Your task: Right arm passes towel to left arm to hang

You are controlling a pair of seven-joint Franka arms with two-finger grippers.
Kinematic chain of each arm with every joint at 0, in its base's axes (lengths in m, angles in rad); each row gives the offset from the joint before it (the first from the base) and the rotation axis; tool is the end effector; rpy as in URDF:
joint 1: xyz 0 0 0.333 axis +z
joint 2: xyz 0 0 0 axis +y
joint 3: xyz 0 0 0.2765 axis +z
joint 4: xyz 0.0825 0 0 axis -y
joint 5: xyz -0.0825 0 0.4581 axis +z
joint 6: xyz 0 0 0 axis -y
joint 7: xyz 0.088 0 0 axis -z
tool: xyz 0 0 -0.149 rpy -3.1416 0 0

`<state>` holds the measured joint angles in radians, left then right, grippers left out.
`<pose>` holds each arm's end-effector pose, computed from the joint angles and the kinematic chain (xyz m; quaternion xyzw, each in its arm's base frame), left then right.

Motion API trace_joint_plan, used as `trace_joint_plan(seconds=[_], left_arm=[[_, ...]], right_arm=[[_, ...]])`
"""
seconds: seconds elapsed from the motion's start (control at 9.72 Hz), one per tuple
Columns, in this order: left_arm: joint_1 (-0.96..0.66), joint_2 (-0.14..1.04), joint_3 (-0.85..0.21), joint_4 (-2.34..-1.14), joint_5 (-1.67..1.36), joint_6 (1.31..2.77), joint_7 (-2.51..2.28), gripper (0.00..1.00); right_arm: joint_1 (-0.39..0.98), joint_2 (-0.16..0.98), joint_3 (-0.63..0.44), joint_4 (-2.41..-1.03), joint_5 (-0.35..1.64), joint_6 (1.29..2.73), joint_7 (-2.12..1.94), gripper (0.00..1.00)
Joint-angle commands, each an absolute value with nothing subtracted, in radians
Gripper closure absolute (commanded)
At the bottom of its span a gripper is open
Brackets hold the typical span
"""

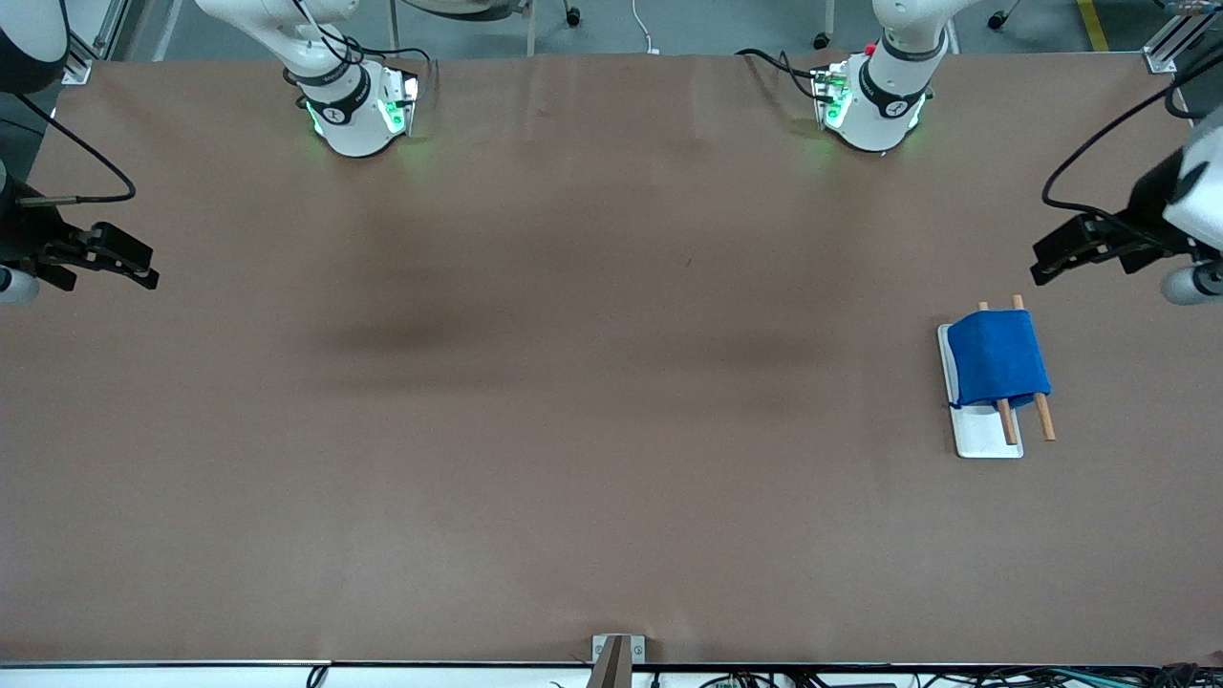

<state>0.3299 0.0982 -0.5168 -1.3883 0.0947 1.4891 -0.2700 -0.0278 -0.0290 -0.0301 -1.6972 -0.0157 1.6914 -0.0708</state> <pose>0.6379 -0.0921 0.5800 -0.9986 -0.0470 -0.0125 0.0206 0.6286 -0.0387 0.5024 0.9999 0.0073 0.0111 0.0081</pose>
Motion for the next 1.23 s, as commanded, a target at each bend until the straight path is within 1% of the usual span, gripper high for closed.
trace_joint_plan(seconds=[0.0, 0.1, 0.21, 0.31, 0.51, 0.82, 1.03, 1.13], left_arm=[[0.194, 0.008, -0.36, -1.518, 0.057, 1.506, -0.232, 0.0], [0.14, -0.023, -0.283, -1.554, 0.011, 1.509, -0.215, 0.0], [0.083, -0.055, -0.231, -1.592, 0.003, 1.512, -0.204, 0.0], [0.046, -0.092, -0.209, -1.638, 0.003, 1.52, -0.204, 0.0], [0.054, -0.153, -0.209, -1.702, 0.005, 1.528, -0.199, 0.0], [0.06, -0.163, -0.204, -1.69, 0.003, 1.517, -0.202, 0.0], [0.063, -0.153, -0.202, -1.652, 0.002, 1.516, -0.195, 0.0], [0.063, -0.152, -0.201, -1.652, 0.0, 1.516, -0.189, 0.0]], right_arm=[[-0.037, -0.035, -0.023, -1.706, -0.015, 1.695, -0.063, 0.0], [-0.037, -0.035, -0.023, -1.706, -0.015, 1.695, -0.063, 0.0], [-0.037, -0.035, -0.023, -1.706, -0.015, 1.695, -0.063, 0.0], [-0.037, -0.035, -0.023, -1.706, -0.015, 1.695, -0.063, 0.0], [-0.037, -0.035, -0.023, -1.706, -0.015, 1.695, -0.063, 0.0], [-0.037, -0.035, -0.023, -1.706, -0.015, 1.694, -0.063, 0.0], [-0.037, -0.035, -0.023, -1.706, -0.015, 1.694, -0.063, 0.0], [-0.037, -0.035, -0.023, -1.706, -0.015, 1.694, -0.063, 0.0]])
